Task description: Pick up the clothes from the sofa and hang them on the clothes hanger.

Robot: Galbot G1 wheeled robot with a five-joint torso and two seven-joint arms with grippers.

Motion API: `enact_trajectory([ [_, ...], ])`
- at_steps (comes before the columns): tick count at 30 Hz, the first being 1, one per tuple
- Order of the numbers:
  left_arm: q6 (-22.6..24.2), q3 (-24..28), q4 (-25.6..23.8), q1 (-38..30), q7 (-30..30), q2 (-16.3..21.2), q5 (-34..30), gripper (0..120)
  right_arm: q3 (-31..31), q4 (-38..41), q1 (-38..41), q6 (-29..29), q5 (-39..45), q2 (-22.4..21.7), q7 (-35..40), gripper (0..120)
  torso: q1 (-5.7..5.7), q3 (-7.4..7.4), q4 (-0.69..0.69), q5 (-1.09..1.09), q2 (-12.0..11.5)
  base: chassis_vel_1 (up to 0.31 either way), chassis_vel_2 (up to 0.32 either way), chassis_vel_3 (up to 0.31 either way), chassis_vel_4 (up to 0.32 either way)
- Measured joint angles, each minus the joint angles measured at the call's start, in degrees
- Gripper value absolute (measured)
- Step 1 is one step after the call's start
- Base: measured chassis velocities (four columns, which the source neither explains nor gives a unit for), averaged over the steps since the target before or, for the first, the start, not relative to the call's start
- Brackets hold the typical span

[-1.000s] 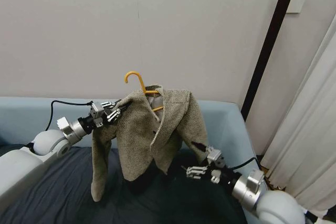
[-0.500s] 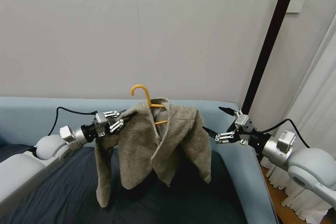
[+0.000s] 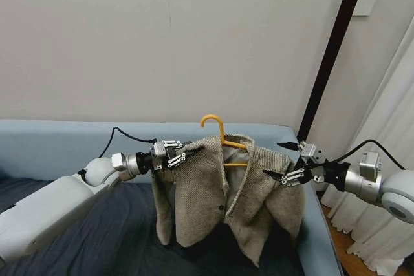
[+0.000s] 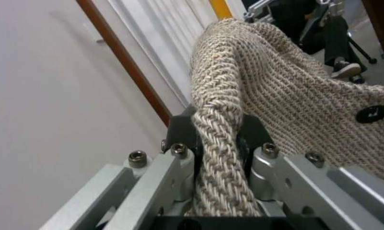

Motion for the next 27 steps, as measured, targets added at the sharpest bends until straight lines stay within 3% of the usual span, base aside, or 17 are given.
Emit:
enact_trajectory([
  [7, -0.5, 0.4, 0.0, -0.3, 0.2, -1.1, 1.2, 11, -1.1, 0.2, 1.0, -2.6, -0.4, 0.6, -1.3, 99, 0.00, 0.00, -0.02, -0.01, 0.0, 0.000, 0.000, 0.000, 0.000],
  [16, -1.5, 0.3, -0.4, 0.9, 0.3, -1.3, 3.1, 11, -9.2, 0.3, 7.1, -4.0, -0.3, 3.4, -0.9, 64, 0.00, 0.00, 0.00, -0.02, 0.0, 0.000, 0.000, 0.000, 0.000],
  [18, -1.5, 0.2, -0.4, 1.0, 0.3, -1.2, 3.2, 11, -9.6, 0.3, 7.5, -4.0, -0.3, 3.6, -0.8, 61, 0.00, 0.00, 0.00, -0.02, 0.0, 0.000, 0.000, 0.000, 0.000],
  [20, -1.6, 0.1, -0.2, 1.0, 0.3, -1.3, 3.4, 11, -11.9, 0.3, 9.8, -4.1, -0.1, 4.3, -0.4, 49, 0.00, 0.00, 0.00, -0.01, 0.0, 0.000, 0.000, 0.000, 0.000],
  [22, -1.6, 0.1, -0.2, 1.0, 0.3, -1.3, 3.4, 11, -12.4, 0.3, 10.3, -4.1, -0.1, 4.4, -0.3, 47, 0.00, 0.00, 0.00, -0.01, 0.0, 0.000, 0.000, 0.000, 0.000],
  [27, -1.8, 0.1, 0.3, 0.8, 0.3, -1.7, 3.6, 11, -14.4, 0.5, 12.1, -4.1, -0.1, 4.9, -0.2, 24, 0.00, 0.00, -0.01, -0.01, 0.0, 0.000, 0.000, 0.000, 0.000],
])
